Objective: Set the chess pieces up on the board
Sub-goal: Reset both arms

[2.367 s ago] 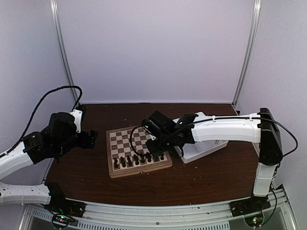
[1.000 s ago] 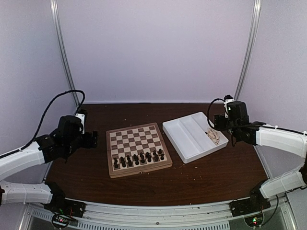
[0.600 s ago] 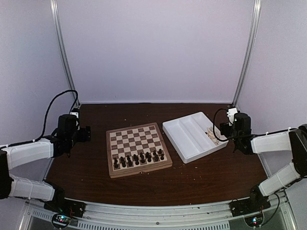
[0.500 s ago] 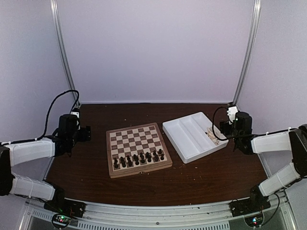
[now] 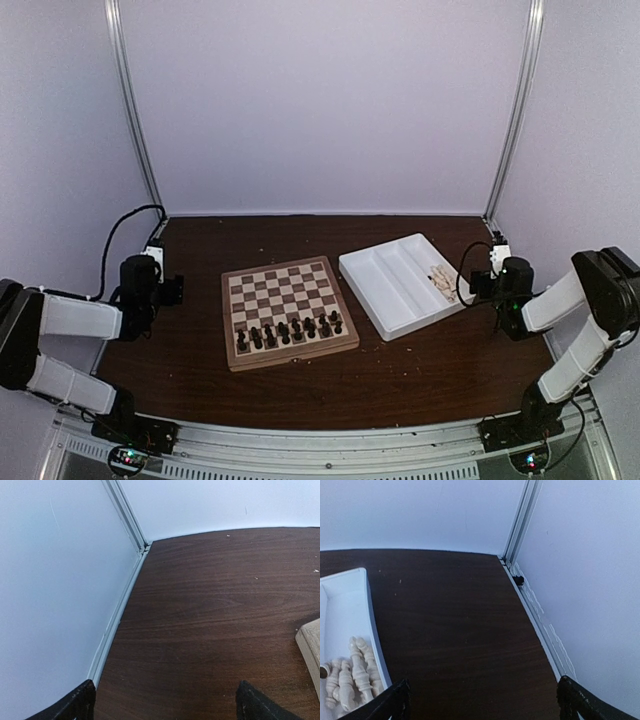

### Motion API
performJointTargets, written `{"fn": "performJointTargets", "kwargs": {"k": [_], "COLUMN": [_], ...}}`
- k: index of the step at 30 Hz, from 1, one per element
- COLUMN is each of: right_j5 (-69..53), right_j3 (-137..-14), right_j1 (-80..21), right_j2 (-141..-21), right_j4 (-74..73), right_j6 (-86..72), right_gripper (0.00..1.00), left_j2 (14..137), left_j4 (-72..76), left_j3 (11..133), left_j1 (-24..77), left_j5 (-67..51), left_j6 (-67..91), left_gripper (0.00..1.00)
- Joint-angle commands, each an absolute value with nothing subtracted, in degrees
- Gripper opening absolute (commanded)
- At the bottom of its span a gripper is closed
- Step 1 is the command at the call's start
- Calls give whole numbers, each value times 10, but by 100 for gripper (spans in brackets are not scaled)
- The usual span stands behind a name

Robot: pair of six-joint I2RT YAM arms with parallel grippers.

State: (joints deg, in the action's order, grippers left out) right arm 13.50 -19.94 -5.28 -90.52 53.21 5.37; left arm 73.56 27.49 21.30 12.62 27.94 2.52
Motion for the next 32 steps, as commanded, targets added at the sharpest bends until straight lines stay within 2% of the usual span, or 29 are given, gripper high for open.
{"fn": "performJointTargets", "kwargs": {"k": [1,9,11,14,32], "right_j5": [119,124,124,124,125], "right_j3": [-212,-215,-215,-215,-214], "right_j1": [-46,-47,-47,-46,-47], "right_j2": [-896,-895,-895,-895,-896], "right_j4": [571,563,564,564,565], "right_j6": [39,34,34,35,35], "right_gripper": [100,100,100,100,100], "left_j2": [791,902,895,898,900], "left_j4": [443,592,529,519,530], "left_j3": [188,163,189,193,191], "left_j1": [80,43,43,39,38], "left_j5": [214,92,88,85,82], "left_j6": [10,6,6,9,6], "left_gripper": [98,98,98,98,98]}}
